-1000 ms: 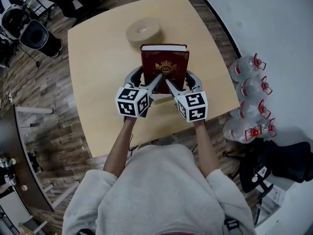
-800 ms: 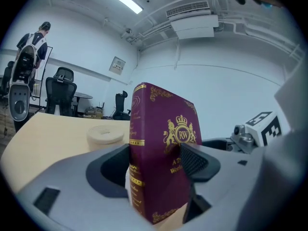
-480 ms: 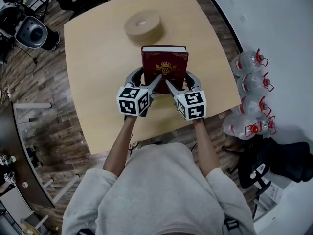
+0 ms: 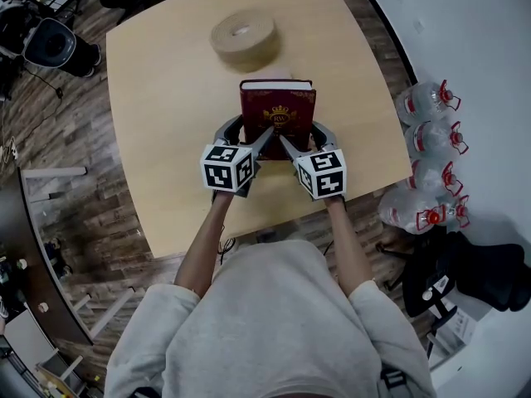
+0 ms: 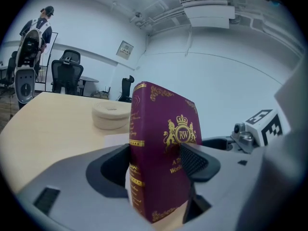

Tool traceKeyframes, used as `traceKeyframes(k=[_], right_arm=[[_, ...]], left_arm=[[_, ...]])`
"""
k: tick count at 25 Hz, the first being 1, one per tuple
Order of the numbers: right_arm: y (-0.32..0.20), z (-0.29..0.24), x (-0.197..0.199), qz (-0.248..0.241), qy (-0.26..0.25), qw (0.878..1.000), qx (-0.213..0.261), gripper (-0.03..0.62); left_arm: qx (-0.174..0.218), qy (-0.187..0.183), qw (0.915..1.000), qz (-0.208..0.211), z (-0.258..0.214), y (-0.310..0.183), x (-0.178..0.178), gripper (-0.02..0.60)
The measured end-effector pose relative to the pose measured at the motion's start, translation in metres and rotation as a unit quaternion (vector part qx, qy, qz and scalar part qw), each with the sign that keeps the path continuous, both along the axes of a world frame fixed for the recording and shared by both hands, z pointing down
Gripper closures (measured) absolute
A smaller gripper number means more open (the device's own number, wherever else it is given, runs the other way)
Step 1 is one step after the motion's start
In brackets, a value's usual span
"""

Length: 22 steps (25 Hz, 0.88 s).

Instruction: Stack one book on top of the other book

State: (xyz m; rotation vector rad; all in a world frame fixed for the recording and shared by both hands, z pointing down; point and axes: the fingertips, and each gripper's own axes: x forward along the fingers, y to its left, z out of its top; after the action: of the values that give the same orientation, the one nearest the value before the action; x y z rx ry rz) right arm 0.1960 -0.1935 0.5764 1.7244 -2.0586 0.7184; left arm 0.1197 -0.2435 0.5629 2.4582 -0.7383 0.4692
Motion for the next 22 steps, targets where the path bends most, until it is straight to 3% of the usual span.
traceKeyframes(k=[22], right_arm=[[-0.019, 0.034, 0.005, -0.003, -0.057, 0.997, -0.047, 0.283]], left_arm=[[-0.048, -0.012, 0.9986, -0.017, 0.038, -0.019, 0.004, 0.242]])
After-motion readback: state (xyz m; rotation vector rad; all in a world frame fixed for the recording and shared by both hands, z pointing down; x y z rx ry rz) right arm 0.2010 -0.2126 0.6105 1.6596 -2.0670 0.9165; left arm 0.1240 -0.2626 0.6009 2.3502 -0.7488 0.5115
